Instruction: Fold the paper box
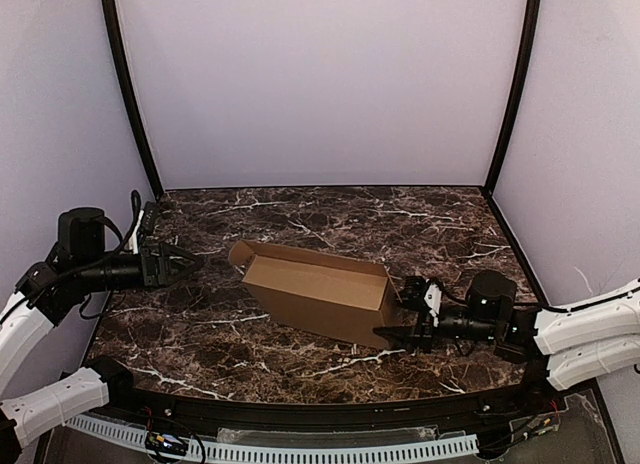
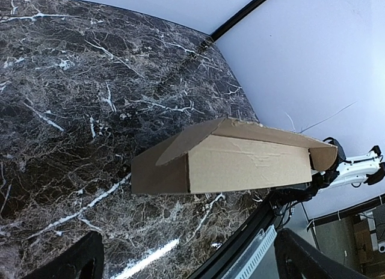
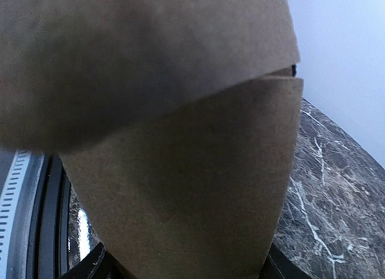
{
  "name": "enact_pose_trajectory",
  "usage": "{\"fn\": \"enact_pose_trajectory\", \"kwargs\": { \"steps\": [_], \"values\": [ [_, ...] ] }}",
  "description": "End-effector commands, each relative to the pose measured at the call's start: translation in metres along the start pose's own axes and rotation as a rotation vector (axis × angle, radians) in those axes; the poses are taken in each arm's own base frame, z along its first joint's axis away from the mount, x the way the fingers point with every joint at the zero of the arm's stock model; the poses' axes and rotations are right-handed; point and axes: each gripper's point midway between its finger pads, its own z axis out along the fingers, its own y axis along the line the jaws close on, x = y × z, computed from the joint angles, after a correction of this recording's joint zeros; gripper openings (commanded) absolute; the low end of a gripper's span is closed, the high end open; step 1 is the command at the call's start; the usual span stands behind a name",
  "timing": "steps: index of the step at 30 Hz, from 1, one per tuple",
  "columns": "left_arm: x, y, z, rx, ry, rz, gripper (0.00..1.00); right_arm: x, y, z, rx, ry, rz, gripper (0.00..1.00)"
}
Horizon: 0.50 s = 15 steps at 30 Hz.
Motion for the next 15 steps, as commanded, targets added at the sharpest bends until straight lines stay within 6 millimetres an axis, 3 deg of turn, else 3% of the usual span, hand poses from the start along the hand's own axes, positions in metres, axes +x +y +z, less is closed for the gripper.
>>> {"fn": "enact_pose_trajectory", "kwargs": {
  "steps": [1, 9, 15],
  "values": [
    [0.005, 0.003, 0.000, -0.012, 0.016, 0.017, 0.99, -0.022, 0.015, 0.003, -0.171, -0.158, 0.060, 0.46],
    [0.007, 0.005, 0.002, -0.008, 0.018, 0.025, 0.99, 0.005, 0.011, 0.034, -0.214, -0.093, -0.017, 0.55],
    [0.010, 0.009, 0.002, -0.015, 0.008, 0.022, 0.99, 0.018, 0.004, 0.047, -0.188, -0.079, -0.052, 0.74]
  ]
}}
